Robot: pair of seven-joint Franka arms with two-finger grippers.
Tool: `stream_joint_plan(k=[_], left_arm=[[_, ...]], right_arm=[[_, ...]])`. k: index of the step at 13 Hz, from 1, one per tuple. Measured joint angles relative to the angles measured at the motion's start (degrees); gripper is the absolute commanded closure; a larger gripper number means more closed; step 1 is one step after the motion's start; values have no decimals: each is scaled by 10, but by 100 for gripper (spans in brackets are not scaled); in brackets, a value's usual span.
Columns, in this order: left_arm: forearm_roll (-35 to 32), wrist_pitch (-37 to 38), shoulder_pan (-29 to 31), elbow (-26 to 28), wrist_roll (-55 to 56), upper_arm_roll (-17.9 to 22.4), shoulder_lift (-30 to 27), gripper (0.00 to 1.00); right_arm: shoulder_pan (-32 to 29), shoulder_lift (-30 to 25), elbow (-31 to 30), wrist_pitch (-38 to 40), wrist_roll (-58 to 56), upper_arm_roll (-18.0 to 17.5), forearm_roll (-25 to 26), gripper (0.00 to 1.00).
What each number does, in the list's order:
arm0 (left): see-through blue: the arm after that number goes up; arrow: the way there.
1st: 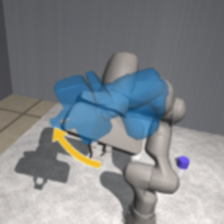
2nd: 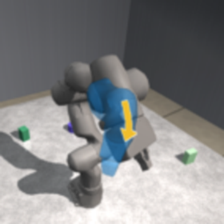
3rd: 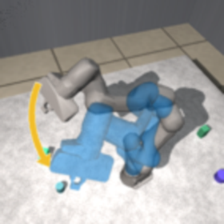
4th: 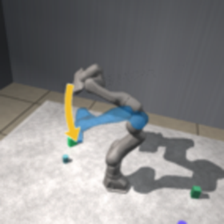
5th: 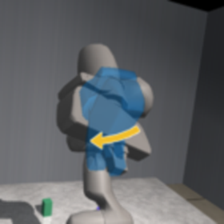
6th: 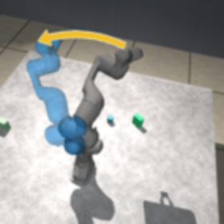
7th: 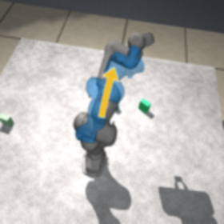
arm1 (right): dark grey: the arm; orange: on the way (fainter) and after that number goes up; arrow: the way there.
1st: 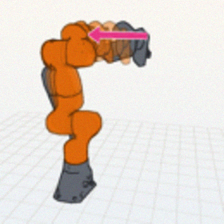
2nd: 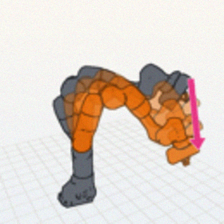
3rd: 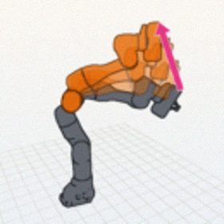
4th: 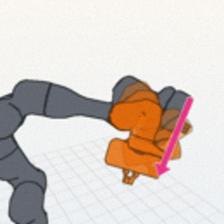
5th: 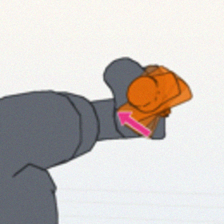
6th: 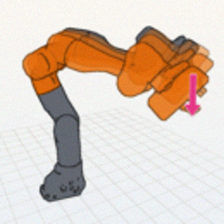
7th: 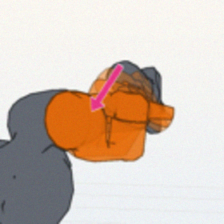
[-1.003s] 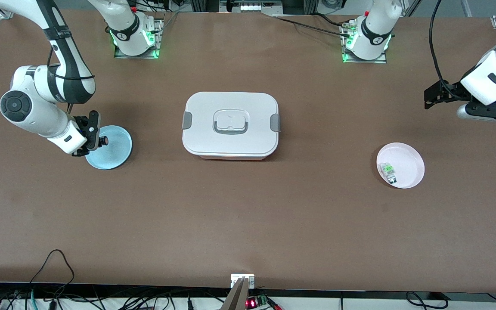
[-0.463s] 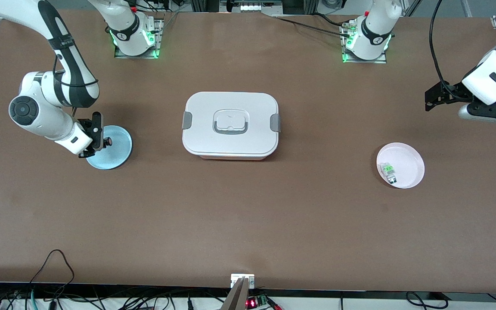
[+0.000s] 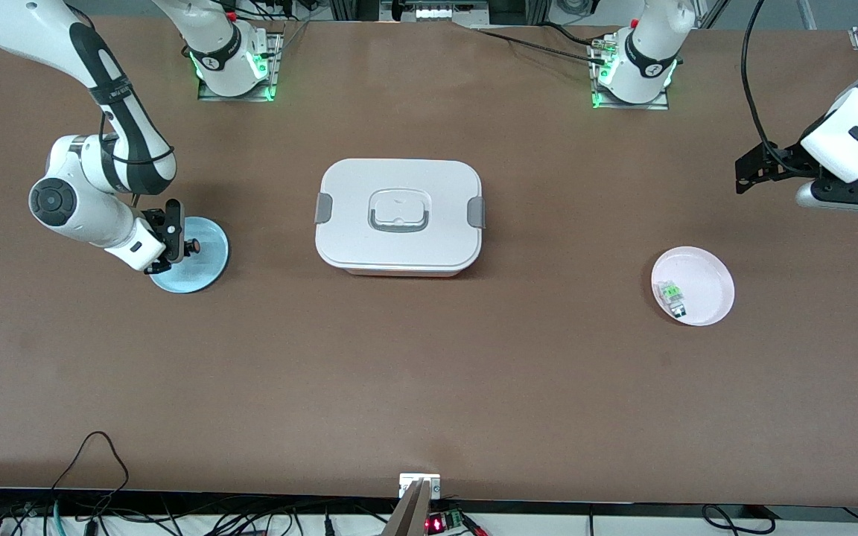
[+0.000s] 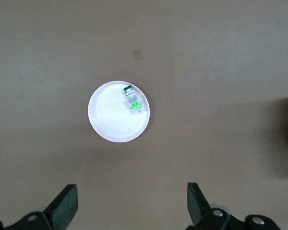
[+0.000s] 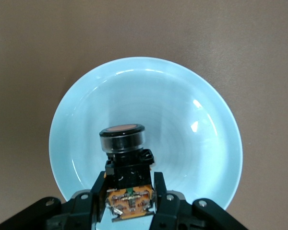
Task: Transfer orange switch to right arm and place
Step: 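Lower the switch onto the blue plate and open the right gripper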
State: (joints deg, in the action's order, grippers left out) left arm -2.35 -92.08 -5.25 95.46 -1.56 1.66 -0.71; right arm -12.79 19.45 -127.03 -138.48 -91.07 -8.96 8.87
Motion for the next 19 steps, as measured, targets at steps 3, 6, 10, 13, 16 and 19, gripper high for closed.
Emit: stream_joint_plan(k=[3,6,10,13,16,19], left_arm=[[0,0,0,0,1,0,0,0],[0,0,0,0,1,0,0,0],[0,0,0,0,1,0,0,0],[0,0,0,0,1,0,0,0],[0,0,0,0,1,0,0,0],[0,0,0,0,1,0,0,0]], right_arm=[[0,4,-6,-16,0,0,0,76],[0,9,-13,-24,0,0,0,74],[-1,12,-13,-29,0,0,0,0],[-3,8,-11,-27,4,0,-15,0],[-5,-11,13,34,24,-8,-60,0],[-5,-41,108,188,116,-49,-80,0]])
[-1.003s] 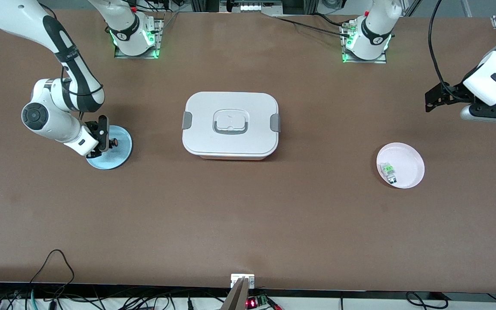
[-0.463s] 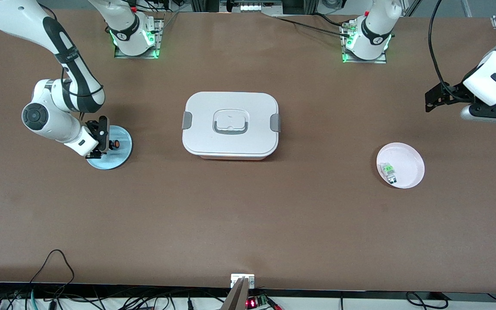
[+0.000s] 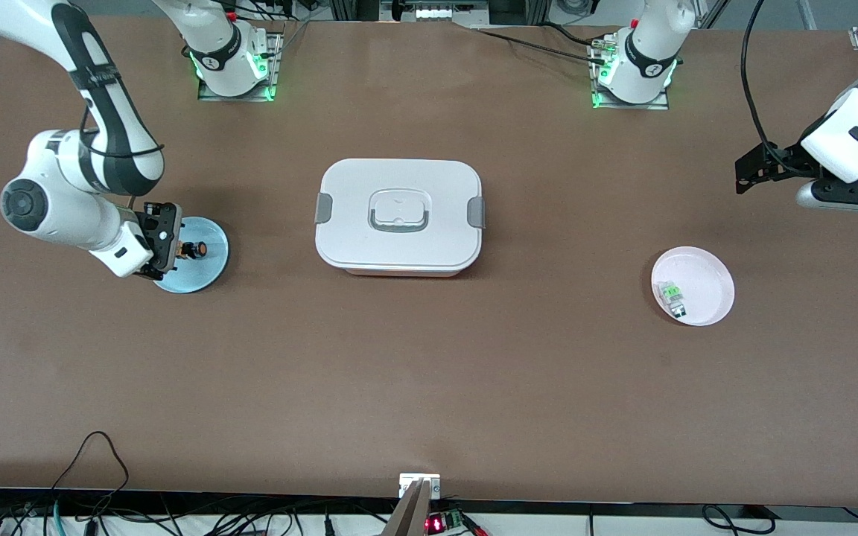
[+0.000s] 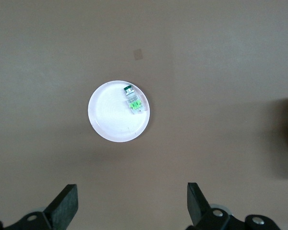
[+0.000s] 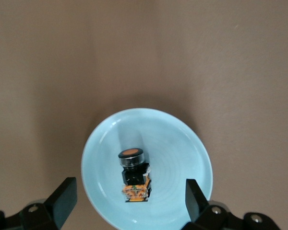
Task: Transfer orange switch to right arm and place
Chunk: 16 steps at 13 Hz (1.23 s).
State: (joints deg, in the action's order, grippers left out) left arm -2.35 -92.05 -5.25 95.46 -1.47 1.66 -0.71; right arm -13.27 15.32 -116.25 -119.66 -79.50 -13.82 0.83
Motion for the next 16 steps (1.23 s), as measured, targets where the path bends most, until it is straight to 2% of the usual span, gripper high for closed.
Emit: stream_joint_plan(k=[4,7,10,16], left_arm=[[0,0,0,0,0,0,0,0],[0,0,0,0,0,0,0,0],[0,0,0,0,0,0,0,0],[0,0,0,0,0,1,0,0]], right_arm=[[0,-33,87,109,153,-36,-29,0],[0,-60,109,153,294,-48,-65,0],[0,-86,123,161,440,-53,-77,0],[13,-102,189,236,870,-50,-73,0]])
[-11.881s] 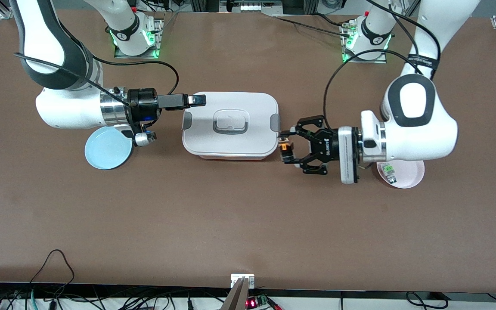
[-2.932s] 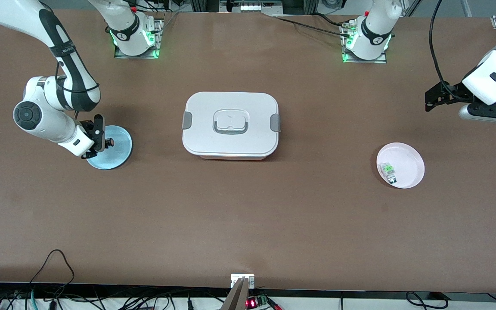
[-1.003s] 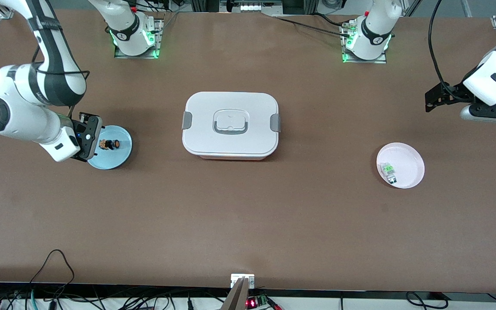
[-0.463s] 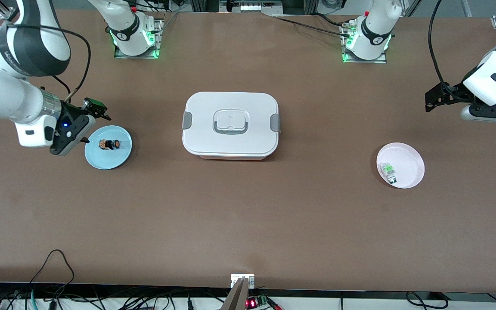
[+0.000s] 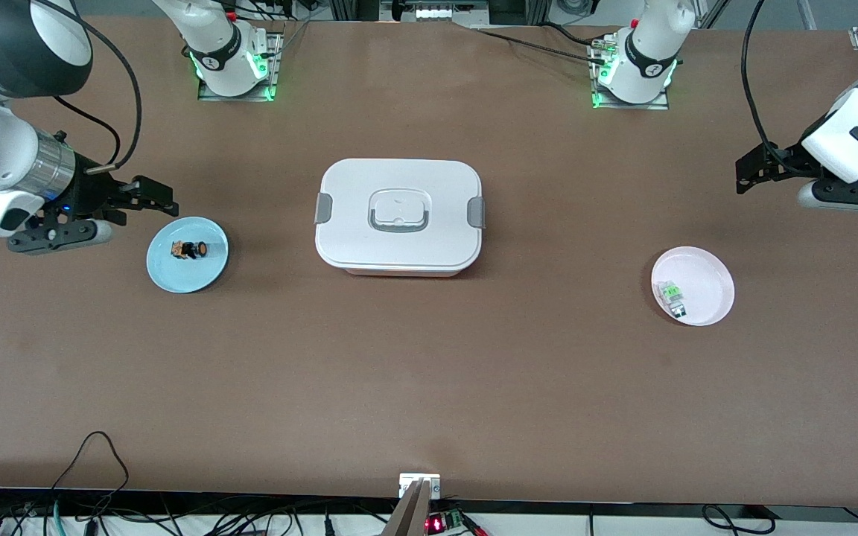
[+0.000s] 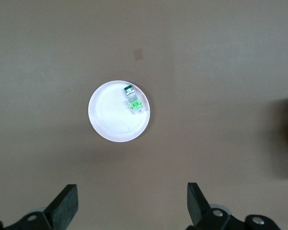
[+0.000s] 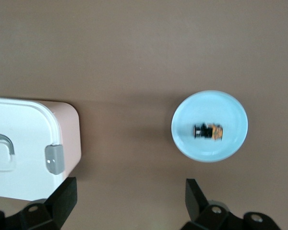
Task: Transfer orange switch to right arm and place
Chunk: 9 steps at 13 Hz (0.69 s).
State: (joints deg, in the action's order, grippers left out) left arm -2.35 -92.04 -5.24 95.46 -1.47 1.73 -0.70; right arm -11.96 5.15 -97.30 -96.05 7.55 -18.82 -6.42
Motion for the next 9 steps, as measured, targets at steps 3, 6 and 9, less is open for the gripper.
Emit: stream_joint_plan(k=[3,6,9], left_arm=[[0,0,0,0,0,1,0,0],[0,0,0,0,0,1,0,0],[0,0,0,0,0,1,0,0]], right_arm=[[76,-29,19,30,59,67,50,0],[89,-43,31,30,58,135,97,0],[87,-41,67,26,26,190,100,0]])
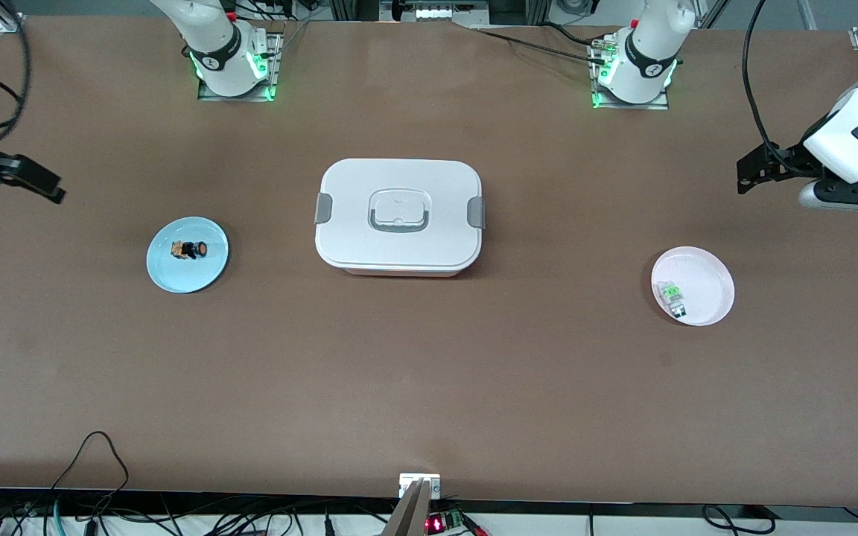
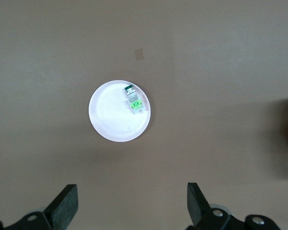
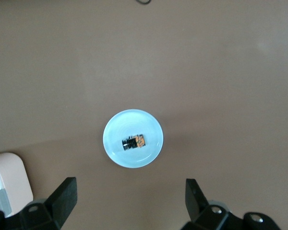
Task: Transfer orange switch to right arm and place
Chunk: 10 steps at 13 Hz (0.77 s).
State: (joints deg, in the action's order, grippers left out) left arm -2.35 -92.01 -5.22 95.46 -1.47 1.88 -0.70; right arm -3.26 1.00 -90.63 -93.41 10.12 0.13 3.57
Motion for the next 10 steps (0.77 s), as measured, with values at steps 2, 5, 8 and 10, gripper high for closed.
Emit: stream_joint_plan(k=[2,5,8,10], left_arm=[[0,0,0,0,0,0,0,0],[0,0,0,0,0,0,0,0],[0,0,0,0,0,0,0,0],[0,0,0,0,0,0,0,0]], right_arm=[[0,0,10,6,-22,7,0,0],[1,-1,9,33,-47,7,0,0],[2,-40,-34,28,-61,7,0,0],[2,-74,-73,15,-90,9,0,0]])
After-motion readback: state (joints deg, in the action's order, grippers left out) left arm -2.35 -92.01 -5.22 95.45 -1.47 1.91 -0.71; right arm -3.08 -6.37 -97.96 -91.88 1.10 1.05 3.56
